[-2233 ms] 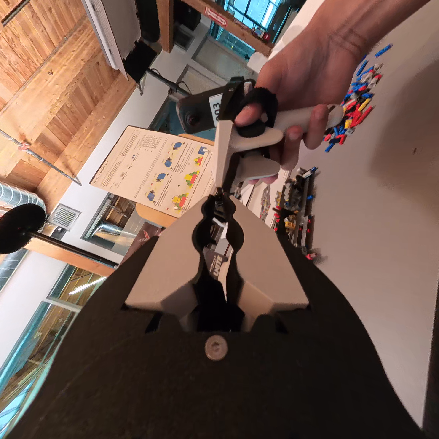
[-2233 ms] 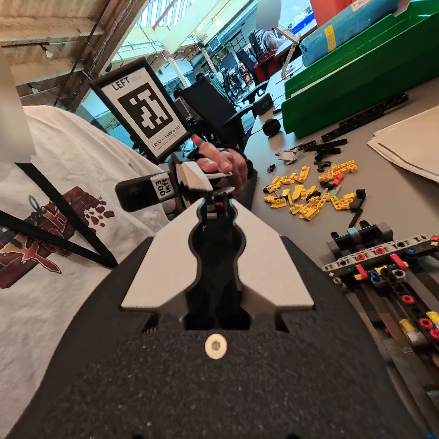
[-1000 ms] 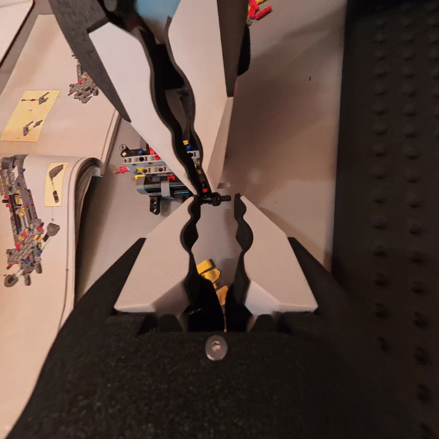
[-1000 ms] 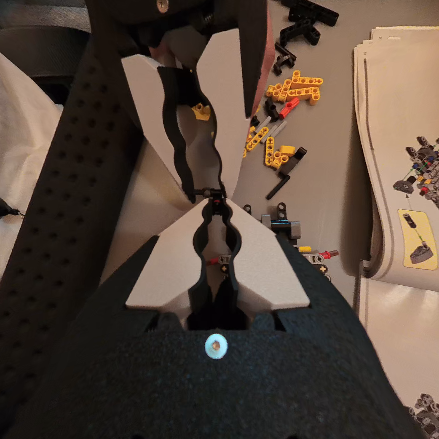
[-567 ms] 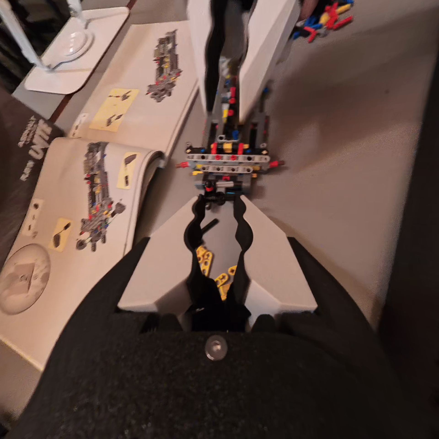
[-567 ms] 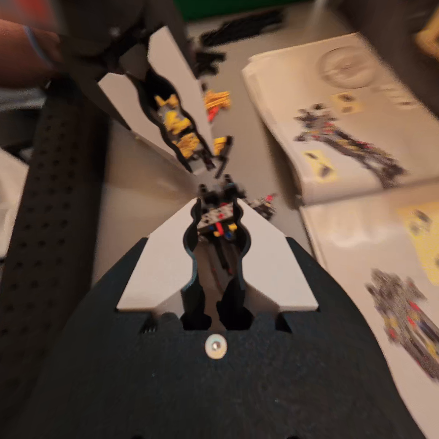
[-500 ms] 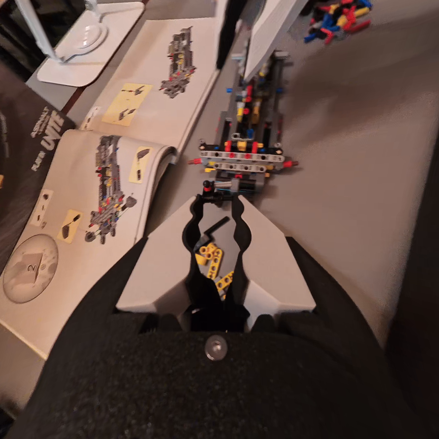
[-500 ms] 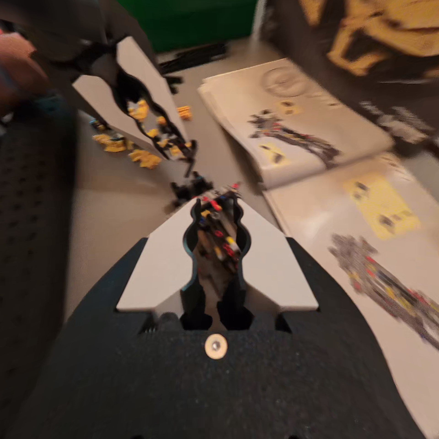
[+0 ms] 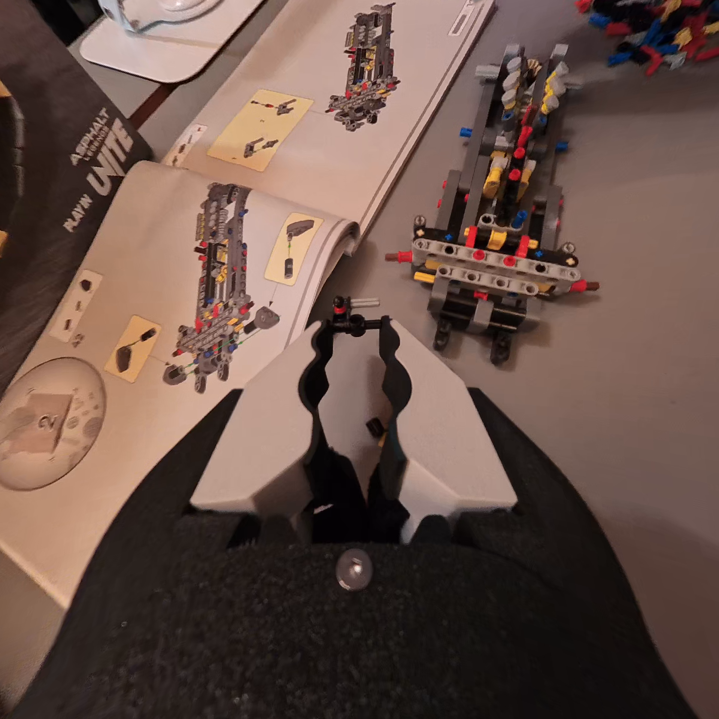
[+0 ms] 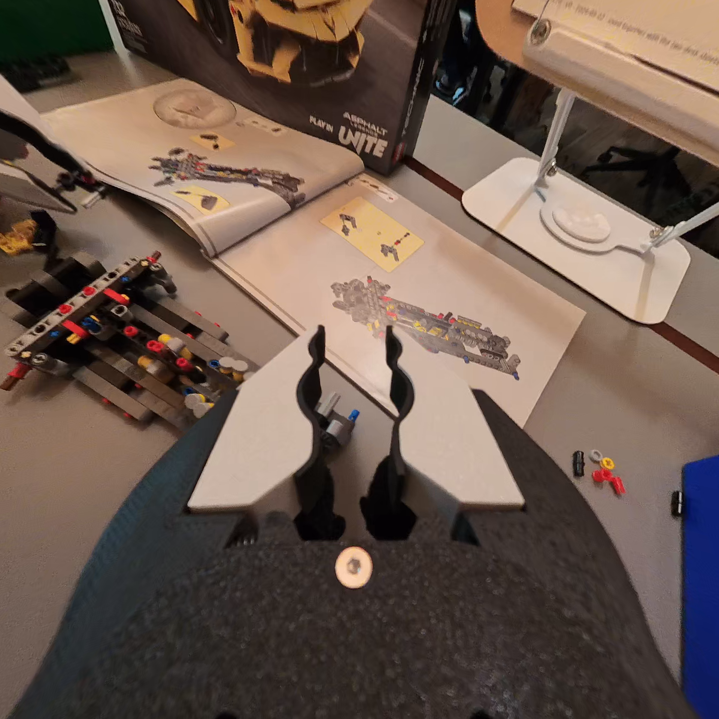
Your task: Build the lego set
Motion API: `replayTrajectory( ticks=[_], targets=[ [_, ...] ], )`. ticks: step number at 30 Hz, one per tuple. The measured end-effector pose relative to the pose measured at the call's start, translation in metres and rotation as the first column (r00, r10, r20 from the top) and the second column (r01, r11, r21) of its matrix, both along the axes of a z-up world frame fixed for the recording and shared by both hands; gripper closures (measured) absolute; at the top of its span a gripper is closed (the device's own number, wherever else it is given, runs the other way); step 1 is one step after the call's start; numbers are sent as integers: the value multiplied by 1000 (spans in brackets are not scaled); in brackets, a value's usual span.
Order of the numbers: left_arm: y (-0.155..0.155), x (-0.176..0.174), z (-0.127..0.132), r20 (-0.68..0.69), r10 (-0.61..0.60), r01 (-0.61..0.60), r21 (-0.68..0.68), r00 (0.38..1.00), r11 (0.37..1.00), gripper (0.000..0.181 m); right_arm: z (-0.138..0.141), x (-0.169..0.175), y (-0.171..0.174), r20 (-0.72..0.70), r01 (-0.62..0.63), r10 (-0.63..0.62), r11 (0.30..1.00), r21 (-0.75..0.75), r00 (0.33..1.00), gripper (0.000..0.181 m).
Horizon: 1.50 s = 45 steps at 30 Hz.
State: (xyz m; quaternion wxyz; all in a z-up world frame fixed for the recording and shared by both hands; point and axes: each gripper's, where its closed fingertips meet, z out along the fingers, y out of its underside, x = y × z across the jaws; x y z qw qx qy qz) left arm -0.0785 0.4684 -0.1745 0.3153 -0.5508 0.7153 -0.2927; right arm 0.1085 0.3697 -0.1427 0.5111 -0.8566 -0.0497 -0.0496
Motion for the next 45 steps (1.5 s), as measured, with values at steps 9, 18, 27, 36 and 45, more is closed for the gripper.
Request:
replayTrajectory(
  ticks=[9,18,27,36,45],
  targets=[
    [0,18,9,60,-1,5,-72,998,997,159,-6,-6,-1,-59,4,-6,1000,-29,998,152],
    [-13,7,2,26,-83,85,-82,996,993,159,-7,-21,2,-111,-30,25,998,-49,994,163],
    [-15,0,6,44,-89,90,-32,995,995,159,-7,-25,5,-170,-61,57,998,-21,984,162],
    [-11,-2,4,41,-78,79,-21,996,997,159,-10,-31,5,-115,-86,81,995,-43,990,162],
    [-11,-2,-3,18,-85,85,4,996,996,159,-11,-33,5,-109,-95,89,994,-50,990,162]
  ],
)
